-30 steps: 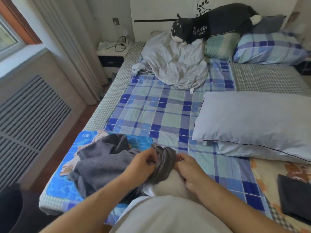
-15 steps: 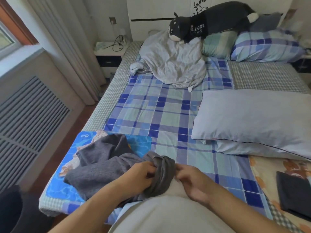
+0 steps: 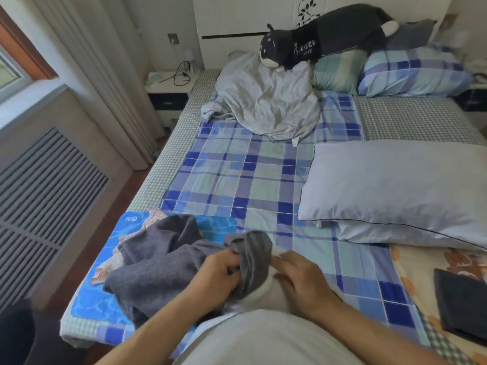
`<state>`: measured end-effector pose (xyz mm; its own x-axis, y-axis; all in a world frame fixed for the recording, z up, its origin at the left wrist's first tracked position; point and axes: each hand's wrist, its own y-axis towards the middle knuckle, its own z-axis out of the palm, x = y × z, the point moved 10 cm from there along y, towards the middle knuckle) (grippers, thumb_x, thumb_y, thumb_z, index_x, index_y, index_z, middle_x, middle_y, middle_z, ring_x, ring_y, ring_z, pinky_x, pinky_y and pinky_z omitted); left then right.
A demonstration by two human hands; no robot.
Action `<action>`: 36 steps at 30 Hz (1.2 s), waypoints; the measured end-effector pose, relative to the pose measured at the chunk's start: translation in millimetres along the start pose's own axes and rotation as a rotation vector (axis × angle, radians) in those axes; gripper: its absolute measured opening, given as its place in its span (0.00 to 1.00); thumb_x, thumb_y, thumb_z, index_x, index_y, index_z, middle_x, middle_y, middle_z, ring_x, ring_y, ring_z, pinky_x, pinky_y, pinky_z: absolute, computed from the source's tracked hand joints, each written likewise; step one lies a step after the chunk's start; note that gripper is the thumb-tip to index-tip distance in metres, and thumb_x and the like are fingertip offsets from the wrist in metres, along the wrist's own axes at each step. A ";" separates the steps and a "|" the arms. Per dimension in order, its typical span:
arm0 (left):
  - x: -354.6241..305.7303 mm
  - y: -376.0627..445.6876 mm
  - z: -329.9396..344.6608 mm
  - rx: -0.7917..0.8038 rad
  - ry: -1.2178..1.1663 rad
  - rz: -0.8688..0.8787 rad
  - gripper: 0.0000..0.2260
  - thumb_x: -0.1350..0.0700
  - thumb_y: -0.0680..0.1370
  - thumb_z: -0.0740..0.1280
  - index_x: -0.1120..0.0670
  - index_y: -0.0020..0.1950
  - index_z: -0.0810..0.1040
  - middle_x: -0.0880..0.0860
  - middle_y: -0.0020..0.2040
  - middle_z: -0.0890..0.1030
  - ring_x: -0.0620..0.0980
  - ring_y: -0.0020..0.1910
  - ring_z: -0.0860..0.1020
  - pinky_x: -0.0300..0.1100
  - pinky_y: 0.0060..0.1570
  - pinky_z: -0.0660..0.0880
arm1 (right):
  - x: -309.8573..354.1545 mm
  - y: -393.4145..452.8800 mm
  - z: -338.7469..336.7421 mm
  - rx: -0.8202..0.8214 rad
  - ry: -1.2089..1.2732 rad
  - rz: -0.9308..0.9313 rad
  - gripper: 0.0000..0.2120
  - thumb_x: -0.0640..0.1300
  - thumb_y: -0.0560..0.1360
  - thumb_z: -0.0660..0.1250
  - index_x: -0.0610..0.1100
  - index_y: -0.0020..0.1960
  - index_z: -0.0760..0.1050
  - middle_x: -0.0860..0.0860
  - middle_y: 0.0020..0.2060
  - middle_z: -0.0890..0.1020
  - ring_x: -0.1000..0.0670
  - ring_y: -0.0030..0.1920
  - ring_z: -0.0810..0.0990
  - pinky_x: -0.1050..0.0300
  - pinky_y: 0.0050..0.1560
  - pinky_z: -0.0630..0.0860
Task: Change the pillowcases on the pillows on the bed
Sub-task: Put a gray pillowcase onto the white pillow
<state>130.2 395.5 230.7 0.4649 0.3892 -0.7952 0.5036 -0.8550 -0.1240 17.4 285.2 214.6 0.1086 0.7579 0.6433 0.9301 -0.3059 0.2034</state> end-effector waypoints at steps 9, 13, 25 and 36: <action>-22.2 6.9 -78.8 -0.104 0.015 0.129 0.13 0.68 0.75 0.72 0.49 0.49 0.84 0.42 0.55 0.77 0.45 0.54 0.79 0.37 0.53 0.74 | 36.5 87.4 -4.5 0.051 0.272 0.237 0.17 0.51 0.75 0.73 0.55 0.54 0.66 0.60 0.45 0.79 0.55 0.44 0.78 0.56 0.49 0.77; -33.4 1.1 -74.6 0.064 -0.102 0.090 0.20 0.63 0.77 0.72 0.37 0.58 0.80 0.39 0.62 0.72 0.41 0.63 0.74 0.32 0.61 0.71 | 41.5 95.3 -13.5 -0.068 0.375 0.355 0.14 0.52 0.76 0.71 0.50 0.47 0.67 0.53 0.38 0.78 0.50 0.39 0.76 0.52 0.44 0.77; -50.3 -13.0 -65.2 -0.065 0.506 0.179 0.12 0.57 0.69 0.66 0.50 0.52 0.76 0.49 0.49 0.77 0.52 0.42 0.76 0.46 0.38 0.73 | 66.9 76.3 4.0 0.574 0.525 0.275 0.09 0.43 0.77 0.70 0.51 0.56 0.75 0.59 0.54 0.81 0.60 0.53 0.78 0.55 0.59 0.75; -63.5 -9.4 -36.0 -0.242 0.715 0.209 0.12 0.51 0.64 0.68 0.52 0.46 0.78 0.50 0.38 0.78 0.50 0.31 0.75 0.39 0.32 0.65 | 57.2 81.7 -19.2 0.259 0.219 0.479 0.15 0.50 0.84 0.59 0.46 0.54 0.83 0.49 0.48 0.84 0.48 0.49 0.80 0.57 0.52 0.75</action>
<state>122.1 391.2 303.8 0.8823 0.4249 -0.2025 0.4605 -0.8682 0.1846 92.9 292.5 282.2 0.4890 0.4244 0.7621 0.8534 -0.4136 -0.3172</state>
